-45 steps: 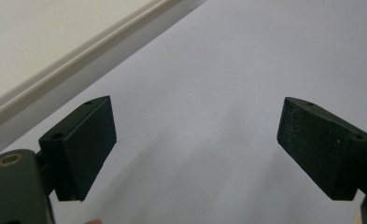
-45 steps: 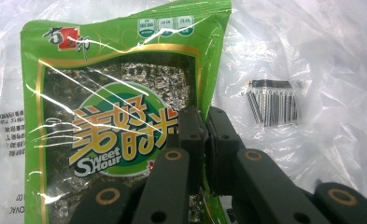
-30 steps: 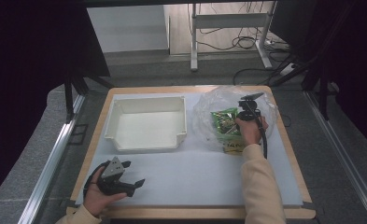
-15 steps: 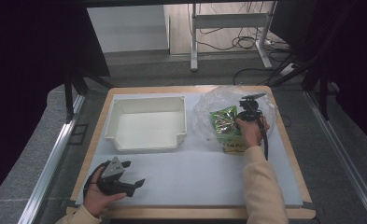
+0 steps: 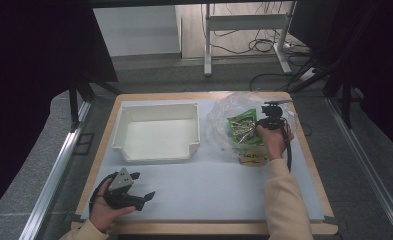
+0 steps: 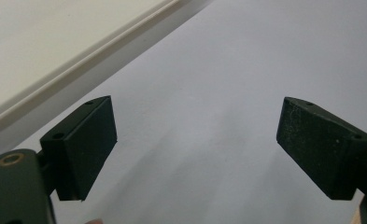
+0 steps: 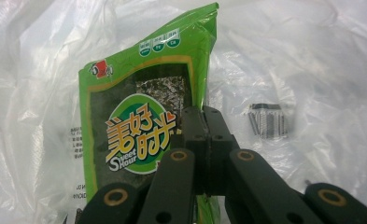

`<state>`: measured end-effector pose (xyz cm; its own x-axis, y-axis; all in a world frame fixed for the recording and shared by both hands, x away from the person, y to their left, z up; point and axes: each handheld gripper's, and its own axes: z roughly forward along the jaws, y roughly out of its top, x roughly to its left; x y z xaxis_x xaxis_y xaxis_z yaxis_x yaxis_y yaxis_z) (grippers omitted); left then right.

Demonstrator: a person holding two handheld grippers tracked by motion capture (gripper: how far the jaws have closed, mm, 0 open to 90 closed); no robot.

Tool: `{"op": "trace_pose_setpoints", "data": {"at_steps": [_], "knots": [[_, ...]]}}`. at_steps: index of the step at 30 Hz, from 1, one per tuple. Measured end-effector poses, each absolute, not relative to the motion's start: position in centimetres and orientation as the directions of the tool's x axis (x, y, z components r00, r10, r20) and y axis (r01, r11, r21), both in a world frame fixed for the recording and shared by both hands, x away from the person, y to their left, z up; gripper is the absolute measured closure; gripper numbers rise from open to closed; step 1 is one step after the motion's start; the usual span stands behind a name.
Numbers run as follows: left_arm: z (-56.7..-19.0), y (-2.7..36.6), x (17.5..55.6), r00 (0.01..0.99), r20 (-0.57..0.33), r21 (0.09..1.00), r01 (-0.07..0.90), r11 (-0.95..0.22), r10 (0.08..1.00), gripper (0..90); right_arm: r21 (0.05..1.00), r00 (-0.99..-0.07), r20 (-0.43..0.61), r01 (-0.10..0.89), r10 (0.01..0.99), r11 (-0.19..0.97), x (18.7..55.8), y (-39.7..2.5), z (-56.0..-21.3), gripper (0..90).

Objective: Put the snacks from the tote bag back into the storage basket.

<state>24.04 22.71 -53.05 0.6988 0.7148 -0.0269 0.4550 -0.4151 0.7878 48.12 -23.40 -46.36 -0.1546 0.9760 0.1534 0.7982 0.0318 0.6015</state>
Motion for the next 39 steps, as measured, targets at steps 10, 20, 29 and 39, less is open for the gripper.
{"op": "trace_pose_setpoints", "data": {"at_steps": [10, 20, 29, 39], "knots": [[-53.0, 22.7, 24.0, 0.698, -0.027, 0.787, 0.456, -0.415, 0.716, 12.3, 0.645, -0.173, 0.157, 0.764, 0.972, 0.032, 47.4, -23.8, -45.4, 89.9], [-53.1, 22.7, 24.1, 0.698, -0.023, 0.786, 0.454, -0.419, 0.715, 12.3, 0.692, -0.188, 0.208, 0.722, 0.96, -0.009, 46.4, -24.6, -43.9, 89.9], [-53.1, 22.6, 24.1, 0.698, -0.021, 0.785, 0.455, -0.421, 0.716, 12.2, 0.735, -0.222, 0.268, 0.676, 0.938, -0.051, 45.2, -25.2, -42.5, 89.9], [-53.1, 22.7, 24.2, 0.691, -0.021, 0.782, 0.462, -0.418, 0.723, 12.1, 0.758, -0.256, 0.327, 0.645, 0.91, -0.091, 44.7, -25.7, -41.9, 89.9]]}}
